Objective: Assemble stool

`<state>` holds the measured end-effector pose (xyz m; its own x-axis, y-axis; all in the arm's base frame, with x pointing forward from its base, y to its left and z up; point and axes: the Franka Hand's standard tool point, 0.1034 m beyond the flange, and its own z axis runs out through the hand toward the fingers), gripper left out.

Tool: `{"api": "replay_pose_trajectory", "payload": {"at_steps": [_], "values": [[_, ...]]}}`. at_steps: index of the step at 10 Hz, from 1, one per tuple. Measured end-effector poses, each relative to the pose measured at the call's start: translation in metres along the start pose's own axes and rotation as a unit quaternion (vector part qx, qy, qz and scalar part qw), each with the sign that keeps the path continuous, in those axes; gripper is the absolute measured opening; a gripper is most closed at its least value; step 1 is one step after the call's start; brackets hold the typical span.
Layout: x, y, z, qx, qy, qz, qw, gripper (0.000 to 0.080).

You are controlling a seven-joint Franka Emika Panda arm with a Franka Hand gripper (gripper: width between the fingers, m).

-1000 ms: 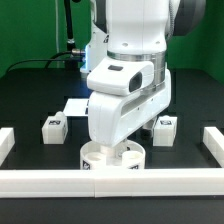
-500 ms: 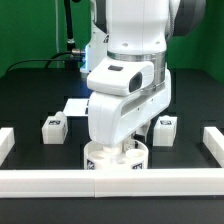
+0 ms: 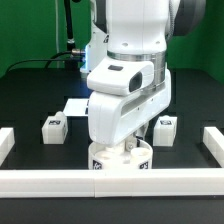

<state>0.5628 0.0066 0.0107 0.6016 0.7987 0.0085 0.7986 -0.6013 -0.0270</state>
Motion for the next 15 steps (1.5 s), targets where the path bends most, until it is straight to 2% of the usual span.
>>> {"api": "replay_pose_trajectory", "payload": {"at_steps": [2, 4, 7, 11, 13, 15], "values": [[0.006, -0.001, 0.0, 0.0, 0.0, -0.006, 1.0, 0.0028], [0.028, -0.006, 0.001, -0.002, 0.006, -0.021, 1.0, 0.0028], [0.054, -0.026, 0.001, 0.005, 0.003, -0.04, 0.999, 0.0028], [0.085, -0.048, 0.002, 0.005, 0.007, -0.032, 0.999, 0.0028], [0.093, -0.053, 0.002, 0.004, 0.008, -0.029, 1.0, 0.0028], [0.095, -0.054, 0.002, 0.004, 0.008, -0.026, 1.0, 0.0028]]}}
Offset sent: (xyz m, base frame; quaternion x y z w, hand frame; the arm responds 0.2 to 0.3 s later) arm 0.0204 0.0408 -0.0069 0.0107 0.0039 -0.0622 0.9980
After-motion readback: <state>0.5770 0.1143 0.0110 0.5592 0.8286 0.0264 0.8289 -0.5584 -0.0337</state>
